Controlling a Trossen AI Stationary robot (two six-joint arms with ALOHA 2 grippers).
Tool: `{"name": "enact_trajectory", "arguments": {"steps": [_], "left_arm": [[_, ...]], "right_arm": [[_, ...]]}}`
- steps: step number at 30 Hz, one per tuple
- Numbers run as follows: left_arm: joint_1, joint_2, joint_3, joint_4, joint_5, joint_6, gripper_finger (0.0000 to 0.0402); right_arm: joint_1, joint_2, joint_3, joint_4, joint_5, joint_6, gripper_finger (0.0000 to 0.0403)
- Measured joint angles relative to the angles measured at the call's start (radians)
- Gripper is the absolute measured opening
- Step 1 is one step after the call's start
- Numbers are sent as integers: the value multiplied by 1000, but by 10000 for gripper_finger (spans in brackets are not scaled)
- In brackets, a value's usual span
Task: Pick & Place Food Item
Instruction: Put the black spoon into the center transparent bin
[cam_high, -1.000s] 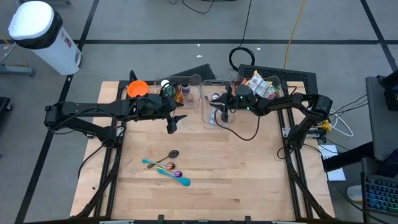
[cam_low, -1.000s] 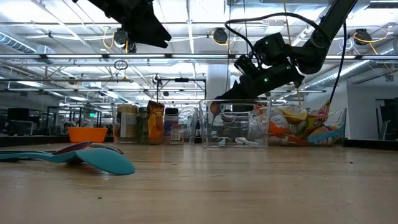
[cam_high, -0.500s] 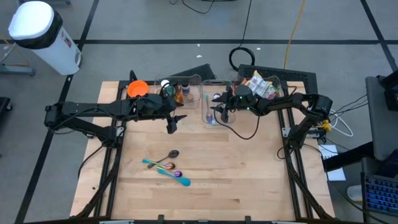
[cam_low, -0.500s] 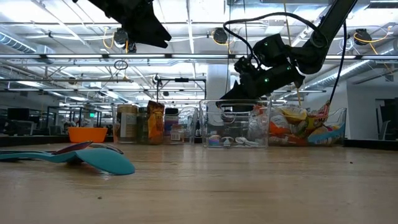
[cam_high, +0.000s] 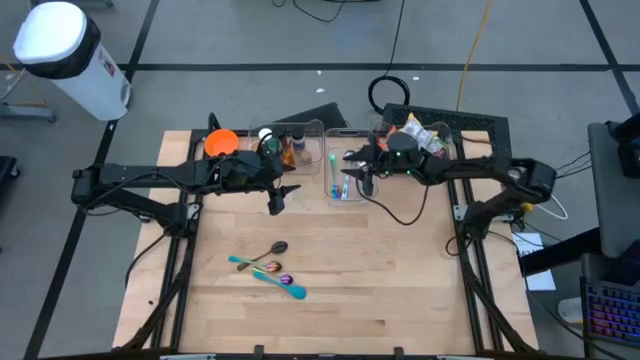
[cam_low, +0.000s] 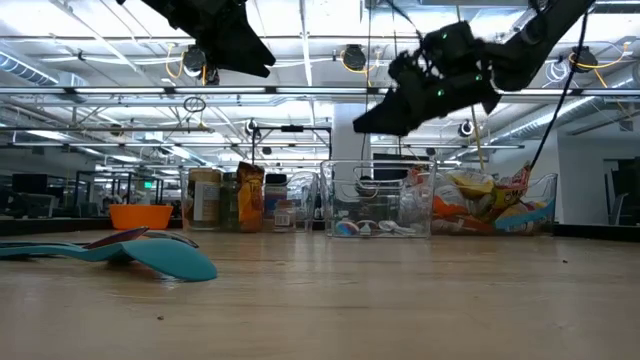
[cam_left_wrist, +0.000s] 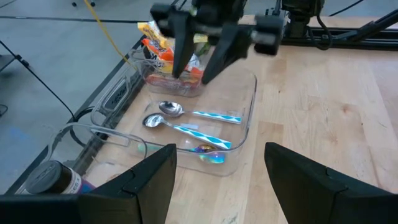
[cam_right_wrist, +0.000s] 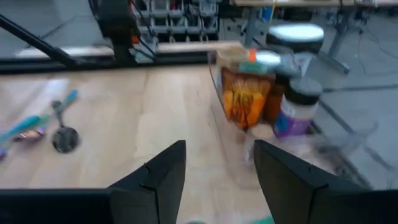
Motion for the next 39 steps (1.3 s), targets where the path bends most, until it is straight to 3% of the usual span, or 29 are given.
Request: {"name": "enact_trajectory", "arguments": {"steps": [8,20,30,39], "left_arm": [[-27,0,0,-38,1,-105,248],[-164,-1,-17,-403,69,-430,248],[-365,0,-240,-226,48,-563,248],[-429,0,-395,-75,15,-640,248]], "right_arm": [[82,-131,0,-48,0,-7,182],[128,-156,0,-60,1,-35,177],[128,-155,-1,-61,2,-27,173],[128,-154,-1,-63,2,-26,168]]}}
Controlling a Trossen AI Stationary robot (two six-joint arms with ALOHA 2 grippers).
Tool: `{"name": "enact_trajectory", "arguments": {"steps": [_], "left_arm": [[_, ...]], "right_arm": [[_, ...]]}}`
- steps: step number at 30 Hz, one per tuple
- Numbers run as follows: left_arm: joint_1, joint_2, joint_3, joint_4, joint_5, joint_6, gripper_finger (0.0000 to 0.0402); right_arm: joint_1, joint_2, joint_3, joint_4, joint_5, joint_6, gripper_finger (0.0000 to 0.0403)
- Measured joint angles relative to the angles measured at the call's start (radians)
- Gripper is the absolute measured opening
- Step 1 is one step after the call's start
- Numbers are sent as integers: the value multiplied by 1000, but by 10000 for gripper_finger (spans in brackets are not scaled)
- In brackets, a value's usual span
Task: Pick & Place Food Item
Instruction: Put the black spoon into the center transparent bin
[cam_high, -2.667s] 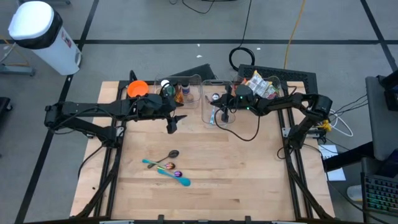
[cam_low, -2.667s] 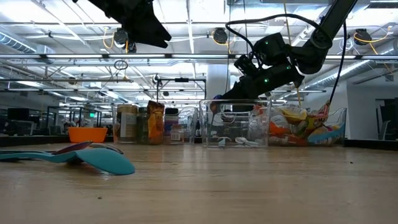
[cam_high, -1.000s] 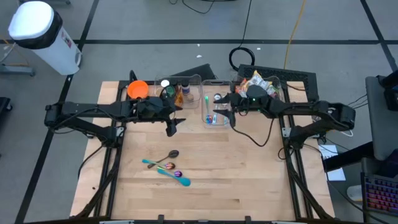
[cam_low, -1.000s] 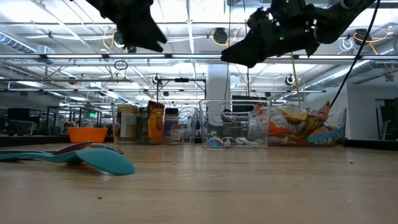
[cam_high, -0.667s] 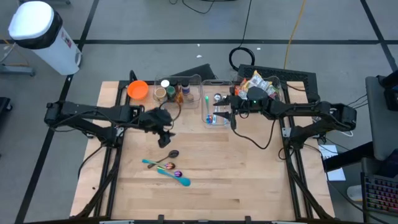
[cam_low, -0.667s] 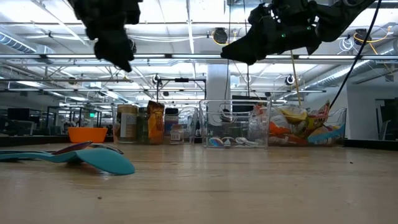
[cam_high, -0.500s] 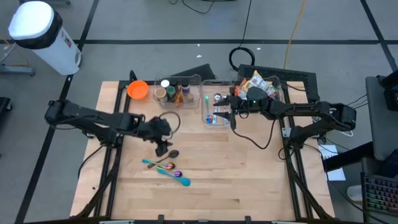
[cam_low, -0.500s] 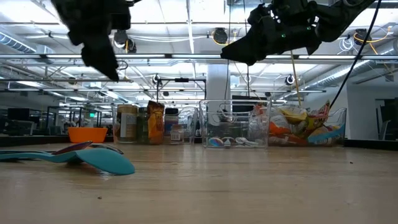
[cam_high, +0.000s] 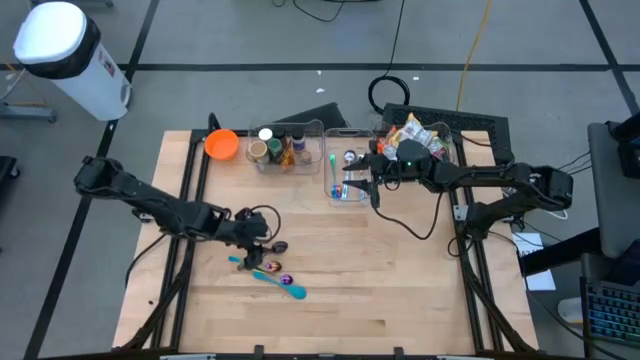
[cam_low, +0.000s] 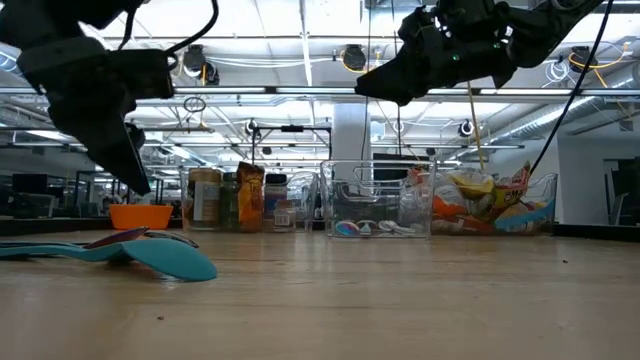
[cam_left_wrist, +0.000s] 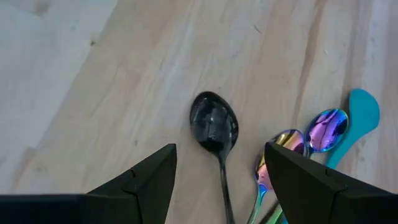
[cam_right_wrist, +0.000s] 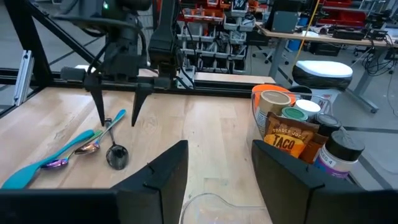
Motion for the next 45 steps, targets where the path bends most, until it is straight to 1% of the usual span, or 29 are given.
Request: {"name": "enact_trajectory", "arguments": {"steps": [4,7,10,15,20,23,27,29,31,40,41,42,45], "left_arm": [[-18,0,-49,81,-1,4,248],[-37,5,-55,76,-37,6,248],[-59,49,-52,96,-71,28,248],[-75,179,-51,155,-73,40,248],[-76,275,-46,175,-93,-9,248],[-78,301,-43,173,-117,-21,248],[-76,303,-45,166,-135,-22,241],[-75,304,-45,166,-140,-19,224],[-74,305,-46,163,-147,-19,197],[-70,309,-49,159,-158,0,31],[-67,309,-48,159,-156,10,18],[-62,308,-49,159,-151,13,13],[-50,294,-49,161,-142,15,20]], "right_arm": [[0,0,0,6,0,15,167],[0,0,0,12,0,26,167],[0,0,0,12,0,26,166],[0,0,0,12,2,26,166],[0,0,0,17,4,26,166],[0,0,0,18,4,28,166],[0,0,0,19,5,46,166],[0,0,0,19,5,52,166],[0,0,0,19,5,52,166],[0,0,0,19,5,50,166],[0,0,0,19,5,51,166],[0,0,0,19,5,51,166],[0,0,0,19,5,52,166]]}}
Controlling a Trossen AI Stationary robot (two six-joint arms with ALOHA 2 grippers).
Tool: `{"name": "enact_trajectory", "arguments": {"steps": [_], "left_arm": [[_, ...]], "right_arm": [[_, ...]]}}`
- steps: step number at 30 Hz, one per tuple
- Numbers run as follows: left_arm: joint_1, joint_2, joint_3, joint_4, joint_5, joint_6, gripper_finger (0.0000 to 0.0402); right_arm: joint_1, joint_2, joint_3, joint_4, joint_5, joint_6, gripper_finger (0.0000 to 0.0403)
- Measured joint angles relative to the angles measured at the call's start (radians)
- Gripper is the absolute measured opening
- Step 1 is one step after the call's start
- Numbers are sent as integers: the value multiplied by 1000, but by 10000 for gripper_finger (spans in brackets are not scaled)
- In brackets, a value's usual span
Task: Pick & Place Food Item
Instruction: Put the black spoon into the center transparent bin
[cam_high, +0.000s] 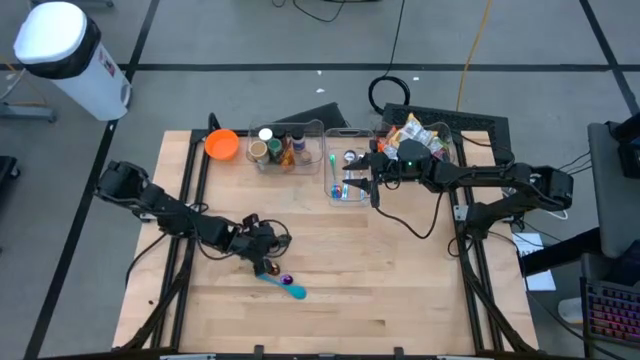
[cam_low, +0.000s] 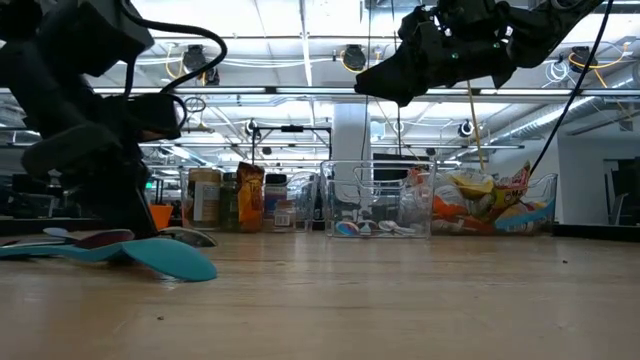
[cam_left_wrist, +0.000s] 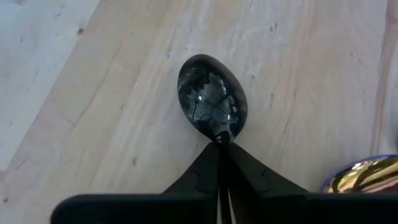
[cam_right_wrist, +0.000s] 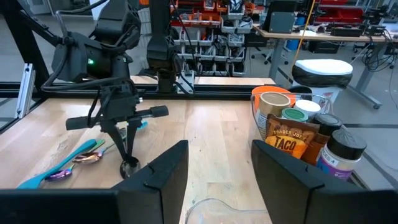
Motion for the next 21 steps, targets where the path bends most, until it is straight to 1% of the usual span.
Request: {"name": "enact_trajectory", "arguments": {"steps": [3,6,10,16,21], "left_arm": [[11,-15,11,0,-1,33,14],[21,-40,32,-29,-28,104,9],[29,-60,87,-9,-83,200,11],[61,-64,174,-6,-136,348,11],[88,-64,219,2,-146,442,7]], "right_arm": [[0,0,0,0,0,0,166],[4,0,0,0,0,0,166],[16,0,0,0,0,0,166],[38,0,0,0,0,1,166],[68,0,0,0,0,1,166]]}}
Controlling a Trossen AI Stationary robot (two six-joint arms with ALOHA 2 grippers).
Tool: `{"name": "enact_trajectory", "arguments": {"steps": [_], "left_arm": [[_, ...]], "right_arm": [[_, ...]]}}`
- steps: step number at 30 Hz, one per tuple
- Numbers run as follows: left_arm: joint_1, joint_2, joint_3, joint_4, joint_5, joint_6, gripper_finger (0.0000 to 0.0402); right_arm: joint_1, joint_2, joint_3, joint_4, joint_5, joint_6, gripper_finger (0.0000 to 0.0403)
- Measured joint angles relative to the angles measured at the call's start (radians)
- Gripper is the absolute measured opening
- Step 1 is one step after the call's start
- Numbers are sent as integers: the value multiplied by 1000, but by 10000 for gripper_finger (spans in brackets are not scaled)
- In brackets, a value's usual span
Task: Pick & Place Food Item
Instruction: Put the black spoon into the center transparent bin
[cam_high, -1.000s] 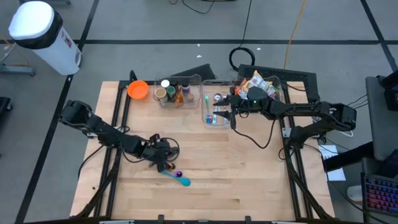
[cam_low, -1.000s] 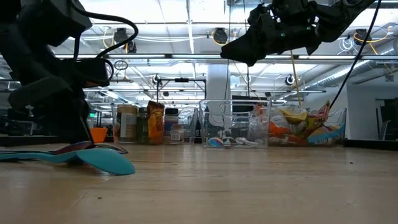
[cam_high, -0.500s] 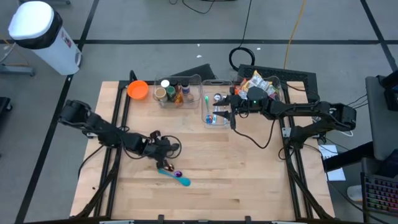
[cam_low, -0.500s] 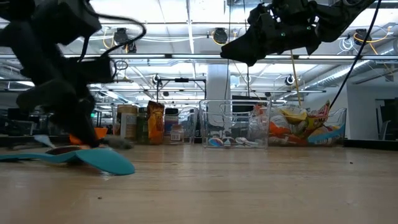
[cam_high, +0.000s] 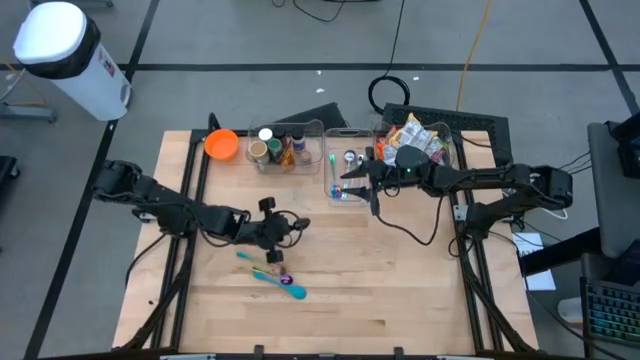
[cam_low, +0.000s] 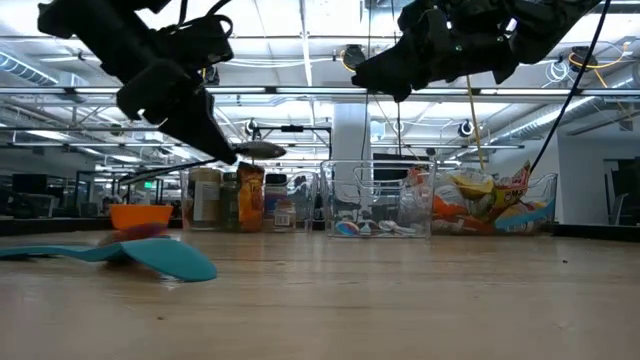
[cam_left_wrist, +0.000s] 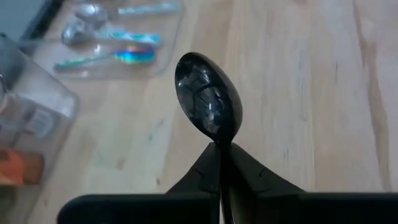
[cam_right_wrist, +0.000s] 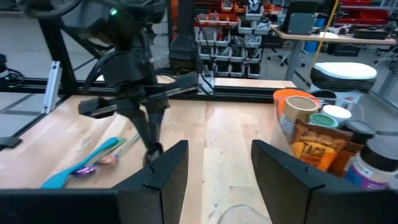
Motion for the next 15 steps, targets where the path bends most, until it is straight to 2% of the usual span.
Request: {"name": "enact_trajectory", "arguments": {"steps": [5,10,15], "left_arm": [[30,0,2,94,-46,89,10],[70,0,2,284,-109,270,8],[118,-1,2,487,-104,461,10]], "right_arm": [[37,0,0,-9,0,0,166],[52,0,0,-8,1,2,166],[52,0,0,-8,1,44,166]]}}
